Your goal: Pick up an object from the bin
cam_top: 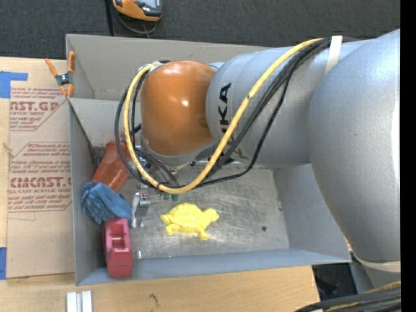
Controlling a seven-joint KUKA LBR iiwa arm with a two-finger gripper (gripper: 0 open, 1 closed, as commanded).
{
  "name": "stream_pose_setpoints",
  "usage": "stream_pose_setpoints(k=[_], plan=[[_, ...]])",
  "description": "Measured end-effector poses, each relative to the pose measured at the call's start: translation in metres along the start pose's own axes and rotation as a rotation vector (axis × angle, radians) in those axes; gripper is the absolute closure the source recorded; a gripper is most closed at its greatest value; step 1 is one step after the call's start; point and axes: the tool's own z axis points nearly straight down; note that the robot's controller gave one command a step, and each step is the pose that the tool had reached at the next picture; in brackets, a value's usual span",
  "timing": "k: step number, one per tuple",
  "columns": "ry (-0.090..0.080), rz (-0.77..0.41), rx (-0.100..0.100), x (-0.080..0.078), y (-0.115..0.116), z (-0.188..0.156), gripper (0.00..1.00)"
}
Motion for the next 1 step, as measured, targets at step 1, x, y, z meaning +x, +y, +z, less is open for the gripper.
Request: stream_pose_setpoints(k=[1], plan=[[-0.003,0.137,-0.001,-0.0018,0.0071,0.0389,0.00]])
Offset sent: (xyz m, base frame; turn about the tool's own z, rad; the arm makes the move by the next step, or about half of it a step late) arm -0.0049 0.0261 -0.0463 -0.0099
